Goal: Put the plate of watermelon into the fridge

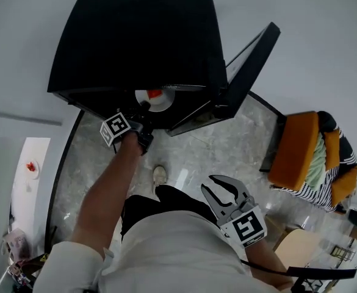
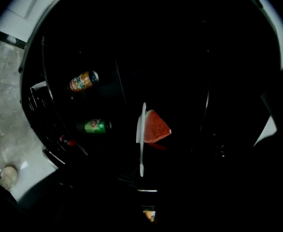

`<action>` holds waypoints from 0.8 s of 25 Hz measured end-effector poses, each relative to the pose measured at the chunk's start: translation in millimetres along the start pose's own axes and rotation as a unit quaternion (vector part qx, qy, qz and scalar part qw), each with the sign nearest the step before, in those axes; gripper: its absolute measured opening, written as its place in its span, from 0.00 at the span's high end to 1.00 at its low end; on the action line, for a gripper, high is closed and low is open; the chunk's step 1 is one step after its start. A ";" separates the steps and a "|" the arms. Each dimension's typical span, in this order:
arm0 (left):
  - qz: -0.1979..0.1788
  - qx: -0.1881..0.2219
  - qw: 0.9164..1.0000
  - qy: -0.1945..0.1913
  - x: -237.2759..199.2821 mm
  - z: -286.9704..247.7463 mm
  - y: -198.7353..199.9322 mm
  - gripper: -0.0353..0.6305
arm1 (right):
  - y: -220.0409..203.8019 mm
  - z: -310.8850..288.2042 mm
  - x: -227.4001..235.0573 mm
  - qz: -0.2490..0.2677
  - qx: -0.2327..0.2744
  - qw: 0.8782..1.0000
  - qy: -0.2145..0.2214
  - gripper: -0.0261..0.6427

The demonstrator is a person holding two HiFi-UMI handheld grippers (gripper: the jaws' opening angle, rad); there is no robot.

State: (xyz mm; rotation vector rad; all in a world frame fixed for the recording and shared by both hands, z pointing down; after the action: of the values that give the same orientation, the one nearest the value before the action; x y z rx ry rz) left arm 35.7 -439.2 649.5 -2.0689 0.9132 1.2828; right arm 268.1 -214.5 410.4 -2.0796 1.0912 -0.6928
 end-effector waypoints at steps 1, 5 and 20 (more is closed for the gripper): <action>-0.001 0.001 1.000 0.004 -0.8 -8.7 3.1 0.91 | -0.9 0.5 4.2 -0.005 0.000 1.000 -0.001 0.81; -0.002 0.000 1.000 0.016 -4.2 -37.3 11.5 0.91 | -5.4 2.8 16.4 -0.030 0.006 1.000 -0.002 0.81; -0.066 -0.017 0.989 0.129 -5.5 -75.1 23.9 0.90 | -14.3 -4.4 29.2 -0.058 0.004 0.998 0.000 0.81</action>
State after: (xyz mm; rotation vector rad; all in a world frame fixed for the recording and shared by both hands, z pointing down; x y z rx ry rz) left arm 56.6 -507.7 682.8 -2.3183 0.8490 0.9850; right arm 286.8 -234.8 428.2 -2.1479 0.9726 -0.7522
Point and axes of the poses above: the fingertips, and each gripper's own axes: z backward along the fingers, x to its right, y out of its top, the point moved 7 cm from there along z, backward along the fingers, and after that the axes turned 11 degrees about y, right-handed, at the moved point
